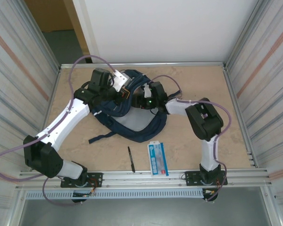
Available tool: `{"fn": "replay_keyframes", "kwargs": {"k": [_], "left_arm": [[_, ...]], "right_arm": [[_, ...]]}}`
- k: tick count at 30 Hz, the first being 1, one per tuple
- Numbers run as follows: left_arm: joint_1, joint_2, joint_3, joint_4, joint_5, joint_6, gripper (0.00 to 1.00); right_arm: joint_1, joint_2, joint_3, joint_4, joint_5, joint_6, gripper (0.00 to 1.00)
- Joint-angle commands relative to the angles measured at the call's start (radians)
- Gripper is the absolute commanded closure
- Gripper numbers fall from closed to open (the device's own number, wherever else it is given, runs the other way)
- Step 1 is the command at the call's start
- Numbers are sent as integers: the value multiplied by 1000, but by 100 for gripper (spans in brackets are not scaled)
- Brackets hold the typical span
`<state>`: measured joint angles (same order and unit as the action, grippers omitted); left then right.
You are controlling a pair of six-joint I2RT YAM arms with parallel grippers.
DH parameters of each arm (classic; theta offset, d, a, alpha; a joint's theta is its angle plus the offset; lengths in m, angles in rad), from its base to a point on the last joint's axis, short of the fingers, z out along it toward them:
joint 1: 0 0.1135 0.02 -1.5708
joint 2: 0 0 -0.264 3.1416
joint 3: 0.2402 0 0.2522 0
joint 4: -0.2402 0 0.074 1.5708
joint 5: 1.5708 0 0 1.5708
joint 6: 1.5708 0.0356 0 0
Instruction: Pack the student bag
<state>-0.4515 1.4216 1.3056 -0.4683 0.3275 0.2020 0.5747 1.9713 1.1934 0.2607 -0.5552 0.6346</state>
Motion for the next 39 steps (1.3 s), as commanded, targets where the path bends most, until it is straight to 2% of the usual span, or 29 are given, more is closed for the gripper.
{"fn": "replay_keyframes", "kwargs": {"k": [1, 5, 11, 13, 14, 16, 18, 21, 23, 25, 27, 29, 31, 33, 35, 39], "left_arm": [[18, -2, -12, 148, -25, -24, 100], [28, 18, -30, 178, -30, -41, 100], [28, 66, -69, 196, -16, -80, 100], [26, 85, -84, 205, -17, -99, 95], [14, 99, -83, 190, -55, -109, 91], [-27, 124, -81, 159, -125, -88, 87], [-57, 135, -108, 163, -172, -85, 85], [-58, 120, -174, 227, -152, -140, 83], [-58, 102, -194, 221, -128, -199, 73], [-58, 72, -210, 196, -83, -285, 69], [-62, 25, -230, 154, -67, -448, 59], [-86, -34, -270, 120, -70, -601, 54], [-147, -102, -338, 111, -49, -689, 53], [-245, -173, -409, 106, -35, -757, 52], [-355, -232, -478, 103, -86, -868, 52], [-560, -245, -610, 194, -164, -1109, 55]], "right_arm": [[-5, -153, -69, -117, -1, -63, 48], [0, -306, -191, -277, 52, -83, 48], [40, -642, -382, -673, 210, -127, 46], [74, -766, -435, -808, 314, -118, 44], [101, -822, -457, -872, 366, -101, 42], [137, -894, -498, -955, 390, -51, 42], [182, -934, -530, -1010, 385, -3, 38], [295, -914, -525, -1057, 447, 67, 32], [385, -868, -513, -1059, 523, 118, 29], [452, -805, -503, -1033, 560, 151, 28], [489, -730, -500, -986, 538, 173, 29], [496, -669, -496, -942, 498, 173, 31], [492, -621, -485, -918, 460, 156, 34], [477, -598, -467, -912, 405, 121, 35], [445, -604, -464, -910, 329, 86, 36], [313, -610, -490, -916, 77, -25, 37]]}}
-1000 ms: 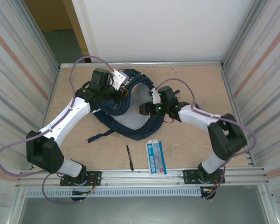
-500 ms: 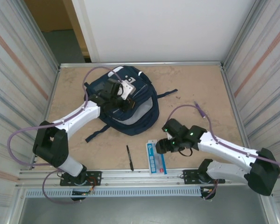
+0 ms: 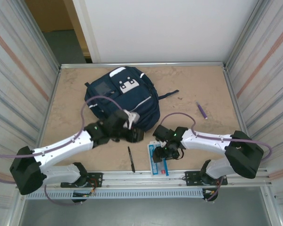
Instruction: Pack the student bag
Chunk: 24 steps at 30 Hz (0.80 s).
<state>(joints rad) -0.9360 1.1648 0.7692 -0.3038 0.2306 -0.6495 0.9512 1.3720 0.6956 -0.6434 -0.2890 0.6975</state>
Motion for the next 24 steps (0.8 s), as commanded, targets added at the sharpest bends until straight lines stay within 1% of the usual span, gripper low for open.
{"fn": "replay_keyframes", "kwargs": {"k": [1, 4, 5, 7, 11, 15, 17, 19, 21, 24], "left_arm": [[-114, 28, -89, 62, -72, -297, 57], [-221, 110, -82, 138, -111, -346, 59], [-244, 145, -65, 138, -131, -353, 59], [-265, 224, -34, 164, -131, -360, 63], [-267, 370, 5, 262, -64, -374, 74], [-258, 451, 8, 294, -56, -397, 78], [-249, 471, -8, 339, -32, -416, 80], [-245, 479, -27, 355, -35, -435, 82], [-241, 480, -44, 344, -47, -456, 82], [-241, 465, -66, 344, -48, -482, 82]], "right_arm": [[-90, -9, 2, -20, -221, -108, 38], [-159, -8, -35, -24, -265, -131, 41], [-174, -6, -43, -19, -274, -135, 42], [-190, 1, -47, -29, -269, -147, 42], [-212, -13, -69, -29, -261, -141, 41], [-229, -13, -130, 48, -308, -130, 41], [-230, -14, -166, 109, -347, -104, 42], [-230, -26, -185, 153, -376, -88, 43], [-238, -48, -190, 170, -410, -91, 44], [-275, -94, -201, 182, -473, -89, 46]]}}
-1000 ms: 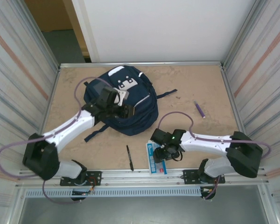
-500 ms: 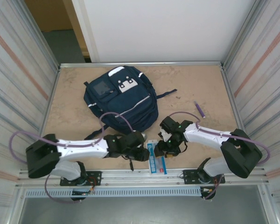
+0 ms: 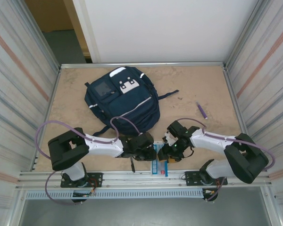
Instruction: Pack the student bag
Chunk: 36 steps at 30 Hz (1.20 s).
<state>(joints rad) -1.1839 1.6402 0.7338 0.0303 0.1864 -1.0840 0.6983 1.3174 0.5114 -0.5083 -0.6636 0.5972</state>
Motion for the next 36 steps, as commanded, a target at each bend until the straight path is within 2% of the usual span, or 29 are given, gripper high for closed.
{"fn": "replay_keyframes", "kwargs": {"k": [1, 5, 7, 9, 12, 14, 17, 18, 21, 24, 27, 31, 34, 36], "left_arm": [[3, -14, -39, 9, -9, -52, 83], [0, -14, -80, 45, 1, -93, 83], [0, -20, -96, 94, 10, -111, 83], [-1, -39, -95, 105, 4, -103, 82], [-2, -84, -90, 70, -33, -86, 79], [1, -99, -88, 46, -45, -79, 79], [1, -81, -69, -1, -52, -61, 80], [-6, -62, -53, -22, -59, -59, 80], [-33, -10, -32, 54, -34, -58, 81], [-41, 6, -19, 67, -27, -53, 81], [-32, -23, -41, 69, -35, -62, 81], [-1, -165, -30, -31, -52, -9, 75], [25, -311, 82, -261, -152, 164, 65], [52, -379, 190, -435, -227, 330, 58]], "right_arm": [[-39, -59, -27, 69, -123, 19, 47], [-100, -110, -83, 192, -225, 81, 52], [-117, -128, -103, 229, -242, 104, 64], [-119, -135, -112, 248, -246, 116, 68], [-118, -116, -111, 209, -213, 87, 67], [-112, -90, -110, 179, -170, 65, 61], [-61, -29, -121, 220, -106, 60, 58], [-46, 0, -124, 255, -95, 74, 62], [-24, 35, -128, 357, -107, 129, 74], [-15, -13, -129, 395, -98, 164, 85], [-46, -91, -108, 310, -87, 141, 97], [-129, -219, -64, 135, -69, 94, 100], [-197, -309, 16, -25, -7, 29, 100], [-239, -356, 74, -98, 58, 13, 100]]}}
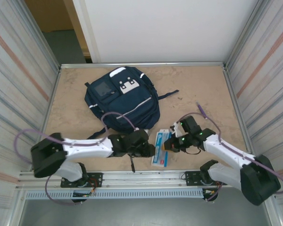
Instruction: Pack the student bag
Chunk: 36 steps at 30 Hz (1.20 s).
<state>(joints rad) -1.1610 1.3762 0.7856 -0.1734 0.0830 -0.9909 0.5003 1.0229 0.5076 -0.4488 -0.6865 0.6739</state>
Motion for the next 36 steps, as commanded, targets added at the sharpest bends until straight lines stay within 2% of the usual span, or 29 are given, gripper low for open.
{"fn": "replay_keyframes", "kwargs": {"k": [1, 3, 5, 8, 10, 13, 20, 23, 27, 30, 34, 36], "left_arm": [[46, -130, 184, -295, -144, 305, 54], [96, -132, 274, -436, -241, 427, 52], [168, -117, 320, -492, -287, 515, 52], [297, -86, 321, -438, -223, 657, 52], [376, -55, 304, -377, -134, 720, 52], [448, 15, 302, -310, -49, 793, 50], [475, 258, 445, -333, -81, 961, 45], [483, 371, 533, -384, -133, 962, 46], [481, 512, 666, -479, -138, 939, 48], [478, 574, 712, -498, -227, 936, 56], [477, 565, 725, -485, -266, 945, 87], [477, 519, 713, -458, -238, 956, 95]], "right_arm": [[-61, -74, 95, -169, 98, -63, 100], [-88, -87, 124, -170, 122, -63, 100], [-103, -83, 143, -172, 141, -71, 100], [-113, -77, 163, -174, 155, -67, 100], [-113, -82, 156, -153, 165, -54, 100], [-114, -95, 139, -122, 180, -29, 100], [-111, -92, 82, -26, 162, 29, 100], [-108, -94, 63, 1, 157, 55, 100], [-103, -110, 34, 40, 161, 86, 100], [-96, -115, 30, 42, 164, 104, 100], [-79, -127, 17, 45, 185, 117, 100], [-74, -127, 16, 44, 189, 127, 100]]}}
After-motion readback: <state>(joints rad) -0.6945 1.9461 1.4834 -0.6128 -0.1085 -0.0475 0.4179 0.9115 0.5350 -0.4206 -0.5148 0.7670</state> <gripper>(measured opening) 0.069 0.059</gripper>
